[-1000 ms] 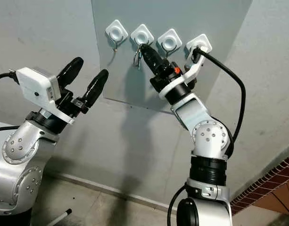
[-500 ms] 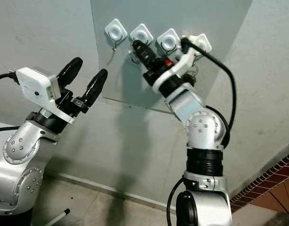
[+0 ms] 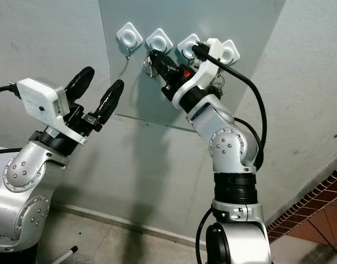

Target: Hang keys on a hook

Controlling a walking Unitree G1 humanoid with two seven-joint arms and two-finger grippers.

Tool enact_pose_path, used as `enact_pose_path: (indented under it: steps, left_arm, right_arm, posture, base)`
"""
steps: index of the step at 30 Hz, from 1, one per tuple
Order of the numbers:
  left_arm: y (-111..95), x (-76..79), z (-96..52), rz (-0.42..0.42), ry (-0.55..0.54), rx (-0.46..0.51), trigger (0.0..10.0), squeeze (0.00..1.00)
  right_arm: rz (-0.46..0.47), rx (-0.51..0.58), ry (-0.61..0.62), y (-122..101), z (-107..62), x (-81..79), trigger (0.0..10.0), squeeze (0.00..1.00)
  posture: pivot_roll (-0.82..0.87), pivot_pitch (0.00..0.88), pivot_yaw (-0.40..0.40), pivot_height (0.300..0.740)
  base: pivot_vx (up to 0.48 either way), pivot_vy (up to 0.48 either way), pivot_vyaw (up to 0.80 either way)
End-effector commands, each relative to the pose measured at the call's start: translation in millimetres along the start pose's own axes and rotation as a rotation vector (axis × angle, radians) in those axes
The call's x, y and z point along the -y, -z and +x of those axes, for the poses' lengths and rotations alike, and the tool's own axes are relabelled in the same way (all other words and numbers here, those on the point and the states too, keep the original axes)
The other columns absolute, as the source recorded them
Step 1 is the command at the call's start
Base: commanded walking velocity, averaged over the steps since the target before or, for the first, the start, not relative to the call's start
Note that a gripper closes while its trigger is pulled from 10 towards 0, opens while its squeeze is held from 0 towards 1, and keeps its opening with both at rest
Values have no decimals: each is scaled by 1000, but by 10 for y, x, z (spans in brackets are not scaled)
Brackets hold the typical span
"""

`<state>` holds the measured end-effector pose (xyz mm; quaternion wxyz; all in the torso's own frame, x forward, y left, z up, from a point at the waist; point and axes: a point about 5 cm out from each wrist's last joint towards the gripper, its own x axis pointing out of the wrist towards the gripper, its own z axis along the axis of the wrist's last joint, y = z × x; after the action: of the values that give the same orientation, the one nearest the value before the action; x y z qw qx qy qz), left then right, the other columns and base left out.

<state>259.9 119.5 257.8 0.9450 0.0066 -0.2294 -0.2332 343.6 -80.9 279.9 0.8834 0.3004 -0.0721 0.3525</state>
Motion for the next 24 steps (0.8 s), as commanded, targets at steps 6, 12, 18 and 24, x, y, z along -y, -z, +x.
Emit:
enact_pose_path:
  steps: [6,12,18,24]
  left_arm:
    - [-32,8,-8,2,2,7,10000,0]
    - [-31,17,-13,-5,5,7,10000,0]
    - [35,10,-44,-13,-10,-12,10000,0]
    - [228,3,-180,-40,-43,-52,10000,0]
  right_arm:
    - [13,-44,54,105,-40,123,10000,1000]
    - [33,-25,27,92,-58,115,10000,1000]
    - [-15,40,-120,173,-251,124,10000,0]
    - [-69,-45,-202,515,-556,263,10000,0]
  posture:
    - [-38,25,-84,732]
    - [-39,23,-84,732]
    - [-40,14,-82,732]
    - [-45,9,-75,732]
  base:
    - [0,0,0]
    - [0,0,0]
    - [0,0,0]
    - [0,0,0]
